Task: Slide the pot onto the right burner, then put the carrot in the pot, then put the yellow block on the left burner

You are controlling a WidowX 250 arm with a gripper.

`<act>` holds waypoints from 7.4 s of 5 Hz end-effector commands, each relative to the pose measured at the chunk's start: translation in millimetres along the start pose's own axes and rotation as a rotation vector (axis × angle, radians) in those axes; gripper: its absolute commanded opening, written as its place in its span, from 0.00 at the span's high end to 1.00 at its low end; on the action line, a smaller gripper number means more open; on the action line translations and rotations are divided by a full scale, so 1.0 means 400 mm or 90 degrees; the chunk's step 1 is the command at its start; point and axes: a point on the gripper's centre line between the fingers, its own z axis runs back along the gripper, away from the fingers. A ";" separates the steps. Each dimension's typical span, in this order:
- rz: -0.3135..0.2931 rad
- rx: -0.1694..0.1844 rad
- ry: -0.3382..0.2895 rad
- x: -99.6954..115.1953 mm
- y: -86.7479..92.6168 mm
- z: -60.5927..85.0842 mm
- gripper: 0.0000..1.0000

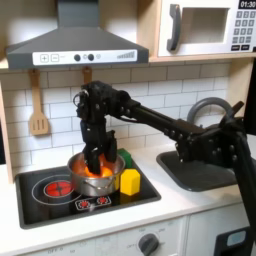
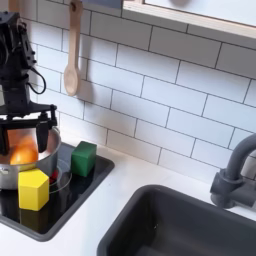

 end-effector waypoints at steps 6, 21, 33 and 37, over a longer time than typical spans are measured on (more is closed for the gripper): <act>-0.005 -0.025 -0.039 -0.021 -0.010 0.063 0.00; -0.186 -0.095 -0.222 -0.332 -0.042 0.123 0.00; -0.137 0.081 -0.316 -0.388 -0.059 0.186 0.00; -0.096 0.092 -0.233 -0.316 -0.029 0.106 0.00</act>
